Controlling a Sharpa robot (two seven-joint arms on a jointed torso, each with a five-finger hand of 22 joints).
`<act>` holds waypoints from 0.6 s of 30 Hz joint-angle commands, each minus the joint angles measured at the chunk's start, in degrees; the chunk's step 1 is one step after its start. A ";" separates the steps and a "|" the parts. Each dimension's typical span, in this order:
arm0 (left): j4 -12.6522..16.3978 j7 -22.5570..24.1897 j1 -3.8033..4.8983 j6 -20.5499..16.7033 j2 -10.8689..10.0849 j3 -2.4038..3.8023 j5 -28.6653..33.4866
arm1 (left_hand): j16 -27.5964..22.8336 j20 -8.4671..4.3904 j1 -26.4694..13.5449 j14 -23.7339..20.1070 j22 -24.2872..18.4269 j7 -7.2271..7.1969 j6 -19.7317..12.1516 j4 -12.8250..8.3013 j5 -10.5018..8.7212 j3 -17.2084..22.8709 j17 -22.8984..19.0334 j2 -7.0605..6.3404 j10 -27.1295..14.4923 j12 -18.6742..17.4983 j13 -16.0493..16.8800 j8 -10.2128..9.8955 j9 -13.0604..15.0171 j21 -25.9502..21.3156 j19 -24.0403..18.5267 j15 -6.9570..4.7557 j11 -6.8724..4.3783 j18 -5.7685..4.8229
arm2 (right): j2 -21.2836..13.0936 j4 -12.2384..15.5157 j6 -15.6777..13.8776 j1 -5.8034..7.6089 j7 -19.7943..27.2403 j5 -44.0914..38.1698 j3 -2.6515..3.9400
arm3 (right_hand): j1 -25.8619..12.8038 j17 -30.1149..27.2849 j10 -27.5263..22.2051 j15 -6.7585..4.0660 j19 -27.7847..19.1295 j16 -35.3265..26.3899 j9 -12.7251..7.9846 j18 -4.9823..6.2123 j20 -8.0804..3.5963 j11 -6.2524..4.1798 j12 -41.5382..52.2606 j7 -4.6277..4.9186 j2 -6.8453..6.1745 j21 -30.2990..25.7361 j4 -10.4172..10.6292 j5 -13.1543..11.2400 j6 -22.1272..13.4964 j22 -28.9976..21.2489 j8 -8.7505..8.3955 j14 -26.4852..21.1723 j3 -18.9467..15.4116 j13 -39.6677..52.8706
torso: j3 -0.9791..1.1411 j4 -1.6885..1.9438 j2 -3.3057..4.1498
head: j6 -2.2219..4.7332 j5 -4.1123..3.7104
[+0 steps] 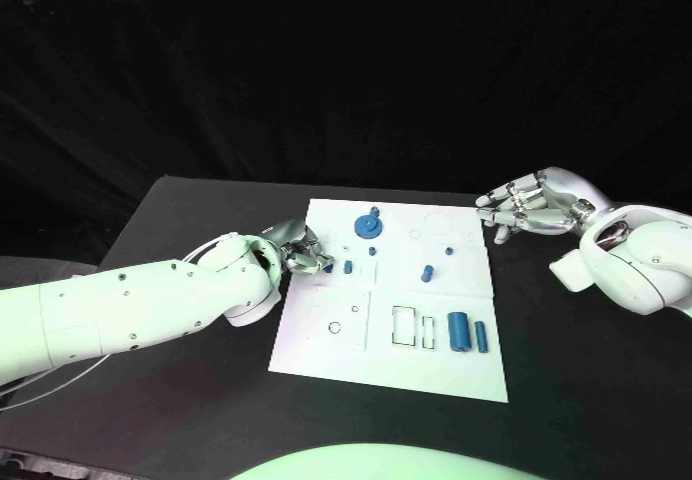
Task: Assemble the parts on the task board
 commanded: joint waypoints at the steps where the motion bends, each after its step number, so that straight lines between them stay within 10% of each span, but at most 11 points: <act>1: 0.26 -0.33 -0.23 2.89 0.09 -0.15 -0.53 | 0.28 -0.51 0.25 5.94 4.85 -0.48 0.38 -8.28 0.27 7.90 14.45 -0.98 0.36 0.43 0.14 -0.40 -0.23 0.14 1.50 -0.48 -0.12 -0.57 | 0.05 -0.07 -0.18 -0.05 0.42 -0.38 0.02 | -0.44 0.05 -0.36 0.05 0.01 -0.28 0.09 -0.15 0.26 -0.02 0.29 0.13 0.07 -0.28 0.41 0.24 -0.35 -0.08 0.24 -0.32 0.01 0.04 | -0.02 0.04 -0.01 | -0.06 -0.01; 18: 0.11 -1.05 -0.24 3.75 0.10 -0.15 -0.23 | 0.28 -0.88 -0.83 5.93 4.73 -1.33 1.88 -7.15 0.28 5.89 14.45 -2.09 0.22 0.23 0.02 -1.71 -1.98 0.01 1.43 -0.95 -0.70 -0.53 | 0.11 -0.17 -0.22 -0.12 0.46 -0.38 0.02 | -0.55 0.12 -0.39 0.07 0.02 -0.30 0.10 -0.15 0.27 0.00 0.30 0.15 0.12 -0.29 0.50 0.32 -0.36 -0.11 0.25 -0.33 -0.01 0.11 | -0.01 0.00 0.01 | 0.07 -0.05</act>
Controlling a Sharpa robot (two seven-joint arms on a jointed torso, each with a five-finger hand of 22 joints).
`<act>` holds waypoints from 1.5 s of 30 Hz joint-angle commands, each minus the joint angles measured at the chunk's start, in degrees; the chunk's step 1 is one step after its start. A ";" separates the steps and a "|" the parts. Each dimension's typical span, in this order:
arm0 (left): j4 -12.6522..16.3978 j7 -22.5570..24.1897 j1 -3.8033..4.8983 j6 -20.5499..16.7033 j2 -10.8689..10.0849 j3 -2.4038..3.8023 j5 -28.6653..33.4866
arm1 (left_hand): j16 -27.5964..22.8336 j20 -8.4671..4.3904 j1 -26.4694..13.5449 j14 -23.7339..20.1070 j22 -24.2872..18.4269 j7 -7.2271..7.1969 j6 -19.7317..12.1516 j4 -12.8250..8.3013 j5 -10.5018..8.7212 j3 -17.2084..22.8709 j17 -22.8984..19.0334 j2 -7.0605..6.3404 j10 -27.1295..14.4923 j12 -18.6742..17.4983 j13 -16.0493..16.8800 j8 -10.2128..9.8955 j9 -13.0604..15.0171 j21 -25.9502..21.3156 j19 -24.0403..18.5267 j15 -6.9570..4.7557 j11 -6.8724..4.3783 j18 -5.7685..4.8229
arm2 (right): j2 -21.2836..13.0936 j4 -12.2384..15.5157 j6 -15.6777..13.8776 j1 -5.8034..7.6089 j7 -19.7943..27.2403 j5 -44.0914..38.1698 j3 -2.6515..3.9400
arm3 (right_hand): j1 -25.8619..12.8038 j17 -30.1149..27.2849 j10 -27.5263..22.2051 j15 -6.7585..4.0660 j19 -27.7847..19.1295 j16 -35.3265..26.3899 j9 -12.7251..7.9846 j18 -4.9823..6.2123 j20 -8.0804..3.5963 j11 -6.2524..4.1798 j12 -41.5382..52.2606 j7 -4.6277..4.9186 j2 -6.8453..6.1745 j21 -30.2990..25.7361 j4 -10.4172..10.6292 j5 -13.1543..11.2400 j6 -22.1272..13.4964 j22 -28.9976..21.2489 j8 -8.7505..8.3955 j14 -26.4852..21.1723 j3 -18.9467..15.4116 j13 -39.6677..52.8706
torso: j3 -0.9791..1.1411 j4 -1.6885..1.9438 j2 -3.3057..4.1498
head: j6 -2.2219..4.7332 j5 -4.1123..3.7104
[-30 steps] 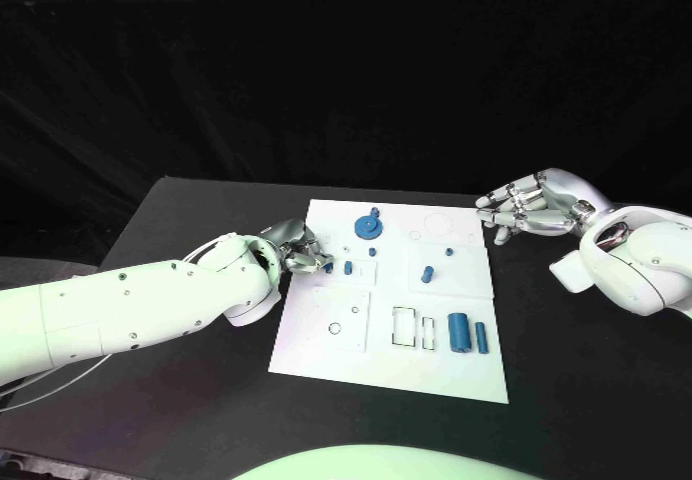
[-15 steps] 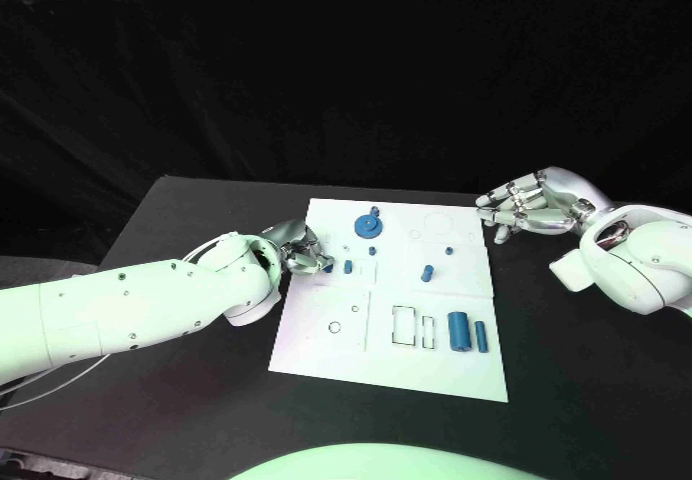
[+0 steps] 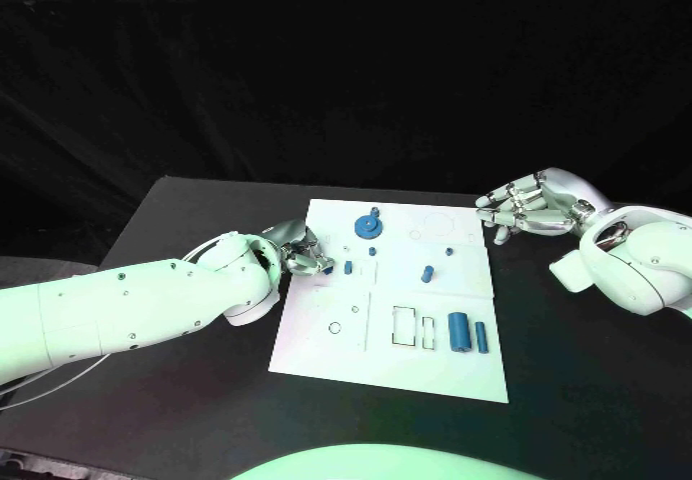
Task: Assemble the parts on the task board
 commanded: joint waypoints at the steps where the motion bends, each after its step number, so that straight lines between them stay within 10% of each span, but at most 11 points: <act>1: 0.04 -0.51 -0.35 2.40 0.19 -0.31 0.15 | 0.28 -0.50 0.55 5.82 4.79 -0.31 0.36 -6.36 0.30 6.06 14.46 0.00 -0.15 -0.15 0.03 -0.36 -0.33 0.04 1.45 -0.48 -0.37 -0.55 | 0.03 -0.03 -0.23 -0.04 0.42 -0.37 0.02 | -0.55 0.05 -0.39 0.07 0.02 -0.30 0.06 -0.15 0.27 0.00 0.30 0.15 0.12 -0.29 0.41 0.32 -0.36 -0.07 0.25 -0.33 0.09 0.05 | 0.02 -0.02 0.04 | 0.08 -0.08; 24: 1.39 7.79 -0.38 -9.07 -0.55 -0.26 9.03 | 0.27 -0.54 2.62 5.82 4.84 0.33 0.60 -7.01 0.29 6.90 14.45 2.01 0.23 -0.17 0.11 -0.27 -0.50 0.05 1.47 -0.28 -0.02 -0.57 | 0.03 -0.13 -0.42 -0.08 0.62 -0.35 0.02 | -0.55 0.05 -0.39 0.07 0.02 -0.30 0.06 -0.15 0.27 0.00 0.30 0.15 0.12 -0.29 0.41 0.32 -0.36 -0.07 0.25 -0.33 0.09 0.05 | 0.02 -0.01 0.00 | 0.16 -0.18; 45: -0.84 4.25 -1.17 -7.36 0.20 -0.28 5.52 | 0.27 -0.54 2.69 5.82 4.84 0.36 0.63 -7.21 0.28 6.69 14.44 1.71 0.25 -0.41 -0.14 -0.14 -0.44 0.05 1.47 -0.26 0.01 -0.56 | 0.02 -0.14 -0.46 -0.09 0.60 -0.34 0.02 | -0.55 0.05 -0.39 0.07 0.02 -0.30 0.06 -0.15 0.27 0.00 0.30 0.15 0.12 -0.29 0.41 0.32 -0.36 -0.07 0.25 -0.33 0.09 0.05 | 0.02 -0.09 0.07 | -0.01 -0.13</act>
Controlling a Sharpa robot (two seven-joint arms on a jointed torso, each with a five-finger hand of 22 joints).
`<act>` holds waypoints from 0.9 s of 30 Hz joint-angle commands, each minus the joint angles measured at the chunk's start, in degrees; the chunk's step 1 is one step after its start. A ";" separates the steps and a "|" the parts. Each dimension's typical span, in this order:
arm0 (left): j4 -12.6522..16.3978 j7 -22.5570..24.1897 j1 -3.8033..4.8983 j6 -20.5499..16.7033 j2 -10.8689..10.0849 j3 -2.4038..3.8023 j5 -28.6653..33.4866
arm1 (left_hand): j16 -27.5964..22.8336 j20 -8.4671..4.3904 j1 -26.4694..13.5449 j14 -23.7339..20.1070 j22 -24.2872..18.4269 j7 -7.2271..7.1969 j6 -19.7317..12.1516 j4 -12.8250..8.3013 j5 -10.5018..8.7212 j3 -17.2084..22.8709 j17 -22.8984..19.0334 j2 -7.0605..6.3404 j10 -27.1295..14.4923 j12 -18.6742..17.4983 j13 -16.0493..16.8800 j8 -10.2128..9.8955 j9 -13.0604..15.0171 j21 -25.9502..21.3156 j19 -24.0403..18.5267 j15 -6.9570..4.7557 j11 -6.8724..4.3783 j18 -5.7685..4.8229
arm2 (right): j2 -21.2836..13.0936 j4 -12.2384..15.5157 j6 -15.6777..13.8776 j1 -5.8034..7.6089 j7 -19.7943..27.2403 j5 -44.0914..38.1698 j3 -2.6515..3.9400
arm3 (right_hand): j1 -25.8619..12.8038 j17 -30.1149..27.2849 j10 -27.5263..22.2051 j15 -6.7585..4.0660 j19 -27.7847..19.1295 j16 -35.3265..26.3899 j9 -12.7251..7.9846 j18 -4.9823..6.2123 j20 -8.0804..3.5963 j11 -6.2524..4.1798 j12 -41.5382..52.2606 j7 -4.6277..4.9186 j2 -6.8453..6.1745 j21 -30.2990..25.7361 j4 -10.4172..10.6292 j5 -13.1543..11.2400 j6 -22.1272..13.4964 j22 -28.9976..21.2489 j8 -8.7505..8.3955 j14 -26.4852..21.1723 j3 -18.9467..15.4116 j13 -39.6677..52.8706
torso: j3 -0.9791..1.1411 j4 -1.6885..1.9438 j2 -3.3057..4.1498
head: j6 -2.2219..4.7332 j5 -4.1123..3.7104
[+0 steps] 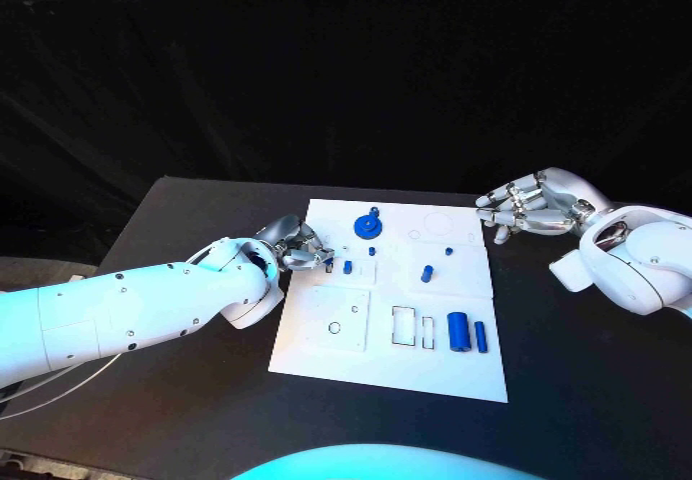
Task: Assemble the parts on the task board
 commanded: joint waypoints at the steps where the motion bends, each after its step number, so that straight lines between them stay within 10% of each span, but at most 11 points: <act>1: -0.25 -1.42 -0.35 1.34 0.38 0.00 -2.59 | 0.27 -0.34 0.41 5.74 4.81 -0.08 0.48 -7.03 0.16 6.66 14.46 0.00 0.17 -0.40 -0.09 0.20 0.07 0.05 1.27 -0.20 -0.13 -0.56 | 0.01 0.02 -0.27 -0.02 0.43 -0.33 0.02 | -0.55 0.07 -0.39 0.07 0.03 -0.30 0.09 -0.15 0.27 0.00 0.30 0.15 0.12 -0.29 0.34 0.32 -0.37 -0.08 0.25 -0.33 0.15 0.07 | -0.06 -0.05 0.04 | -0.05 -0.09; 27: -0.30 -1.79 -0.85 4.14 0.52 0.00 -3.23 | 0.27 -0.33 -1.10 5.74 4.79 -0.65 0.61 -6.02 0.16 5.16 14.46 -1.32 0.22 -0.62 -0.22 0.00 -0.33 0.01 1.26 -0.30 -0.39 -0.54 | -0.08 0.07 -0.28 -0.02 0.41 -0.33 0.02 | -0.55 0.07 -0.39 0.07 0.03 -0.30 0.09 -0.15 0.27 0.00 0.30 0.15 0.12 -0.29 0.34 0.32 -0.37 -0.08 0.25 -0.33 0.15 0.07 | -0.04 0.03 -0.01 | -0.23 -0.14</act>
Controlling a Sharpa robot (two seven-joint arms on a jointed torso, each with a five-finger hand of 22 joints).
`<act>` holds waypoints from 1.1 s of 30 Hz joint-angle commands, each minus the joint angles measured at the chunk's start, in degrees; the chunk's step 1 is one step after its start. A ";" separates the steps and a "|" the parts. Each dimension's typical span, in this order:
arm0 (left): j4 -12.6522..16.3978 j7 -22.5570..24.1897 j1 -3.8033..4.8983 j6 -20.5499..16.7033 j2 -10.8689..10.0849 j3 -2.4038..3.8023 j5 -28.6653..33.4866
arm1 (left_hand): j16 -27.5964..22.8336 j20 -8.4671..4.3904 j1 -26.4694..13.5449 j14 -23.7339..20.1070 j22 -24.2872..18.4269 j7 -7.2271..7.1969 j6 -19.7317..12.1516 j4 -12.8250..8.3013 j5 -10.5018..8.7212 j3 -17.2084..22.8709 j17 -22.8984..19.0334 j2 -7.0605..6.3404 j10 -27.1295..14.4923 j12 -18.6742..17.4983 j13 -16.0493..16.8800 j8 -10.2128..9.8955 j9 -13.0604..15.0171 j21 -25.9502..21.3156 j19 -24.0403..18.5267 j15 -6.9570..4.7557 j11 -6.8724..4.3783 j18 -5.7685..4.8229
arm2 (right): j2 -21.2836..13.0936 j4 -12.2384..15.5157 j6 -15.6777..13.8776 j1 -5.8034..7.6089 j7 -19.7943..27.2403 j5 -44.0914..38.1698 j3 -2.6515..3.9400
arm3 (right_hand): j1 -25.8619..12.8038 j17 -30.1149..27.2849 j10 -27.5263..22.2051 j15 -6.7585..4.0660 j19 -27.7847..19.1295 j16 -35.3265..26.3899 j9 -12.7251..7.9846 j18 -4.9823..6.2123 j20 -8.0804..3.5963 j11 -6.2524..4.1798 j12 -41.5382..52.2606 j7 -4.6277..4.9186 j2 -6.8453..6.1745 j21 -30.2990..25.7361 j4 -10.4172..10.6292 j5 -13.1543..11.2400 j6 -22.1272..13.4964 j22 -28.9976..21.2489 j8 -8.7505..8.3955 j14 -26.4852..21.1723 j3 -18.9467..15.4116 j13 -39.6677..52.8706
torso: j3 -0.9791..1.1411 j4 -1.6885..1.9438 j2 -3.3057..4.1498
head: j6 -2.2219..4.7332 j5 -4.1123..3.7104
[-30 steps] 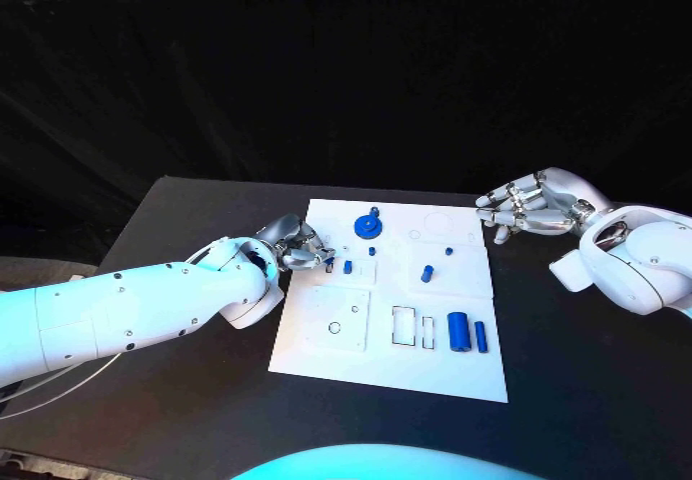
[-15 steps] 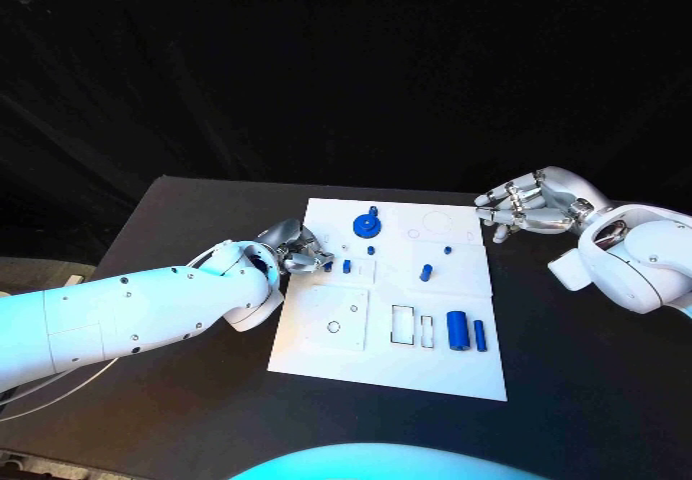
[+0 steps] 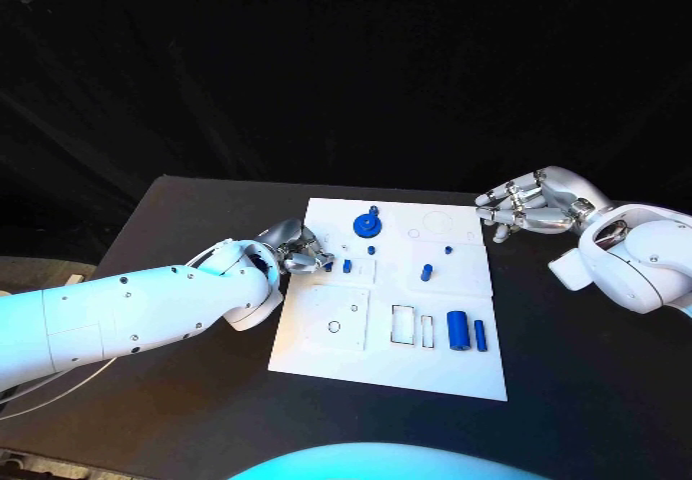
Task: Assemble the parts on the task board
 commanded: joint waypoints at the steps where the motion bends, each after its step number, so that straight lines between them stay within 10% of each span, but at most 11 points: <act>1: 0.20 -0.29 -0.23 2.45 -0.02 -0.16 0.10 | 0.28 -0.36 -0.55 5.75 4.78 -0.71 0.67 -5.61 0.23 5.22 14.47 -0.88 0.02 -0.42 -0.10 0.01 -0.26 -0.02 1.24 -0.36 -0.45 -0.54 | -0.02 0.01 -0.26 -0.02 0.38 -0.33 0.02 | -0.55 0.08 -0.39 0.07 0.02 -0.30 0.10 -0.15 0.27 0.00 0.30 0.15 0.12 -0.29 0.35 0.32 -0.37 -0.08 0.25 -0.33 0.15 0.08 | -0.01 -0.01 0.01 | -0.02 0.01; 33: 0.03 -0.44 -0.23 2.06 -0.11 -0.15 1.28 | 0.28 -0.60 -6.57 5.75 4.69 -0.78 1.93 0.54 0.21 -3.10 14.47 -1.04 -0.10 -0.66 -0.15 -0.20 -1.38 -0.21 1.23 -0.47 -0.51 -0.52 | 0.02 -0.17 -0.48 -0.02 0.37 -0.33 0.02 | -0.69 0.24 -0.51 0.09 0.00 -0.39 0.12 -0.16 0.29 0.02 0.29 0.16 0.10 -0.34 0.45 0.57 -0.44 -0.17 0.27 -0.40 0.08 0.24 | 0.00 -0.02 -0.03 | 0.19 0.00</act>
